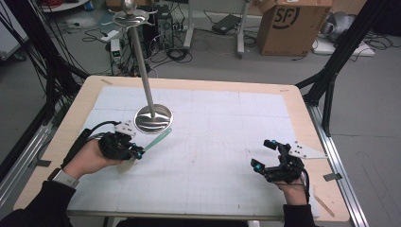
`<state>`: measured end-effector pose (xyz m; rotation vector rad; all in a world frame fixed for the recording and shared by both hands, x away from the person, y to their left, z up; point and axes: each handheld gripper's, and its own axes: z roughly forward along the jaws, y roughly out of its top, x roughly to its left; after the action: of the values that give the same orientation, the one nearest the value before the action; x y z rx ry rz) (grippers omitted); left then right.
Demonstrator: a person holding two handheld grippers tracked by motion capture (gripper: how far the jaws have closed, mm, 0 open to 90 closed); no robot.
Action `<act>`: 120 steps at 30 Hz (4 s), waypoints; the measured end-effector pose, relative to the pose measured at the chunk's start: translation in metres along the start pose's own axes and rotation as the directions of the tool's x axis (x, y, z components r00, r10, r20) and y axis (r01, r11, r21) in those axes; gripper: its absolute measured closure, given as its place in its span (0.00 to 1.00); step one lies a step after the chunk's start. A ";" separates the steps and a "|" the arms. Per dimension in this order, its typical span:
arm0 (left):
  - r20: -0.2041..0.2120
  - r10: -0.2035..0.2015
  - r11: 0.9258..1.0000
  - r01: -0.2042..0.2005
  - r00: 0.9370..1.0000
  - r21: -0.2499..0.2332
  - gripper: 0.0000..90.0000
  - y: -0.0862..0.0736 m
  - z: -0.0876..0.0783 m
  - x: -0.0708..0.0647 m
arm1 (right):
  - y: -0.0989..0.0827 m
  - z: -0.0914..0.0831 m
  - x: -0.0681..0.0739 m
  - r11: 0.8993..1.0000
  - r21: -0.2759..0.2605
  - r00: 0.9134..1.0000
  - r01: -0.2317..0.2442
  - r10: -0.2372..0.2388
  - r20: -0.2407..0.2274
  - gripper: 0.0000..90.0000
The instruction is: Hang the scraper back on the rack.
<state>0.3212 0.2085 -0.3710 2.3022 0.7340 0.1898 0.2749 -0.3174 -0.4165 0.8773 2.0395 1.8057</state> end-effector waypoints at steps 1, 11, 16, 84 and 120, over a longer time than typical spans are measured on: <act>-0.001 -0.017 1.000 0.017 1.000 -0.026 0.89 -0.001 -0.003 0.002 | 0.000 0.000 0.000 1.000 0.000 1.000 0.004 -0.004 0.001 0.01; -0.087 -0.118 0.950 0.086 0.989 -0.301 0.89 -0.012 -0.030 0.012 | 0.000 0.000 0.000 1.000 -0.004 1.000 0.004 -0.004 0.005 0.01; -0.099 -0.120 0.933 0.078 0.988 -0.352 0.89 -0.016 -0.040 0.017 | 0.000 0.000 -0.001 1.000 -0.005 1.000 0.006 -0.006 0.005 0.01; -0.187 -0.199 0.764 0.033 0.962 -0.644 0.89 0.058 -0.138 0.085 | 0.000 -0.005 -0.001 1.000 -0.014 1.000 -0.002 0.002 0.002 0.01; -0.191 0.015 0.721 -0.143 0.982 -0.678 0.25 0.046 -0.092 0.058 | -0.001 -0.003 0.001 1.000 0.004 1.000 -0.004 0.004 0.000 0.01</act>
<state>0.3599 0.2674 -0.2764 1.5982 0.5207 0.6064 0.2724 -0.3194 -0.4168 0.8837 2.0430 1.8046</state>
